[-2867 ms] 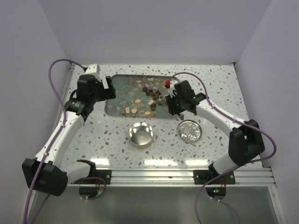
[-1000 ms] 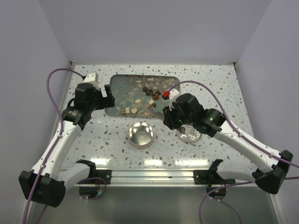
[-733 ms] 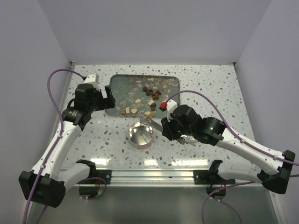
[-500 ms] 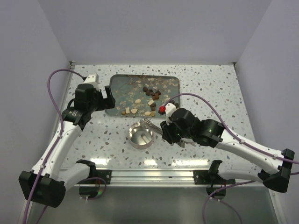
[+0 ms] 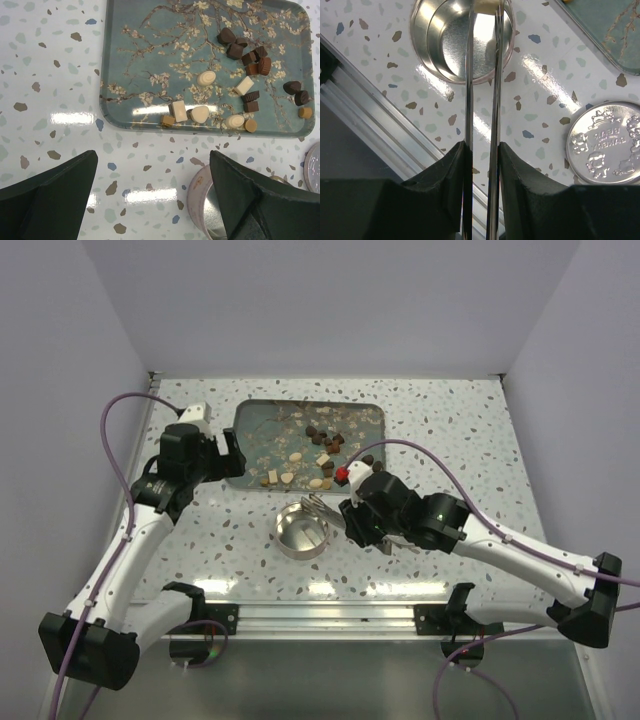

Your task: Pack the chocolate

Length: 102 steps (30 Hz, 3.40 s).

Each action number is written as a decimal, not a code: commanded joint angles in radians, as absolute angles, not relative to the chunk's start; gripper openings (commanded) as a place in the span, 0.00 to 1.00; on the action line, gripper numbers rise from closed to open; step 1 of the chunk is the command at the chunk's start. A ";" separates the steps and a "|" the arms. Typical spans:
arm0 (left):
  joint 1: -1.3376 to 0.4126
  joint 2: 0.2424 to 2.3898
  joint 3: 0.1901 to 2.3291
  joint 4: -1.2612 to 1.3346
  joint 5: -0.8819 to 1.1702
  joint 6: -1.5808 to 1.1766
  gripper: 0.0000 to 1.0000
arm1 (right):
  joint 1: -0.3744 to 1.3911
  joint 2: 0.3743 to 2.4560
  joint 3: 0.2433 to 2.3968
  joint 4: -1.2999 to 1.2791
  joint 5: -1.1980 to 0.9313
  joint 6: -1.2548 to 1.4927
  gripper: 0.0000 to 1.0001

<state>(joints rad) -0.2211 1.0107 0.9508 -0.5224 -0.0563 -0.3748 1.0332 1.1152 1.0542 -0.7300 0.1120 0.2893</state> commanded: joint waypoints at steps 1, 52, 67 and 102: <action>-0.221 1.005 0.948 -0.531 -0.054 -0.361 1.00 | 1.037 1.121 1.069 -0.690 0.098 0.275 0.33; -0.221 1.031 0.994 -0.548 -0.101 -0.327 1.00 | 0.913 1.608 1.413 -0.512 0.107 0.129 0.41; -0.221 1.002 0.943 -0.534 -0.071 -0.339 1.00 | 0.913 1.696 1.408 -0.509 0.147 0.129 0.44; -0.221 1.048 0.927 -0.503 -0.060 -0.339 1.00 | 0.910 1.723 1.367 -0.546 0.118 0.120 0.46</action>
